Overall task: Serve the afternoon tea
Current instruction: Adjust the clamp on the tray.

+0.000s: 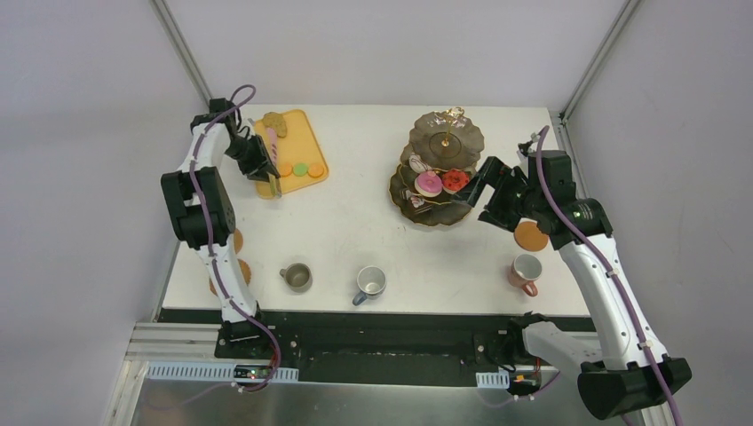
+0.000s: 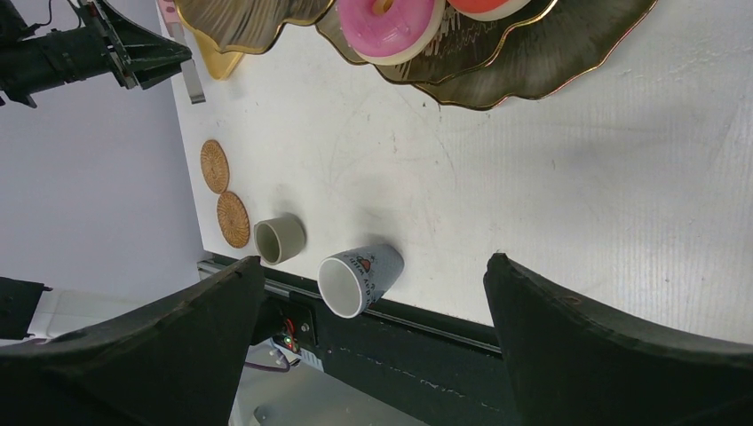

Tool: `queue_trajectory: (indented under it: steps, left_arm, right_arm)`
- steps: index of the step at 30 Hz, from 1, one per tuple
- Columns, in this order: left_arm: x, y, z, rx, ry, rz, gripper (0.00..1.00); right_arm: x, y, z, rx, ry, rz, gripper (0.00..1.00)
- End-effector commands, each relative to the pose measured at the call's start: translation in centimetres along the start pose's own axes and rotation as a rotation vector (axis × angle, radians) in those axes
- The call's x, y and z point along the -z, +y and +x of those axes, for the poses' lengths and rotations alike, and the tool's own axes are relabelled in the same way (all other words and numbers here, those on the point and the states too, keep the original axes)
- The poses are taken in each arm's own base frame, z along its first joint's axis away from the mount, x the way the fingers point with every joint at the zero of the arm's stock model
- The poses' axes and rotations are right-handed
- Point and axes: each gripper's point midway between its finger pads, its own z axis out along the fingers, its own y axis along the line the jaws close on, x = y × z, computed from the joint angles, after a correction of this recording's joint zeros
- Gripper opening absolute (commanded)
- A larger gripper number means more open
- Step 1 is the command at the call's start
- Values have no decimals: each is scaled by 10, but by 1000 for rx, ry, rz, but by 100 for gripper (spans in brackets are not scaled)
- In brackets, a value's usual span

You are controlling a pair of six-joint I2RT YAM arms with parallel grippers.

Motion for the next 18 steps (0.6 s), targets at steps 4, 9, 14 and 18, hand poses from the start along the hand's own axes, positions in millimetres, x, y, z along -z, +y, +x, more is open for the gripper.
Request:
queue_trajectory:
  steps: [4,9,14,18]
  left_arm:
    - [-1,14,7,-177,59,-160,32]
    - [-10,18,5,-176,97,-225,34]
    - [-18,7,-7,-222,74,-288,34]
    - [-29,1,-12,-224,65,-313,35]
  right_arm:
    - [-3,4,-4,-6,0,-17,99]
    - [-4,4,-5,-5,0,-12,99]
    - [-6,2,-4,-10,6,-6,99]
    - [-7,0,-3,-10,8,0,99]
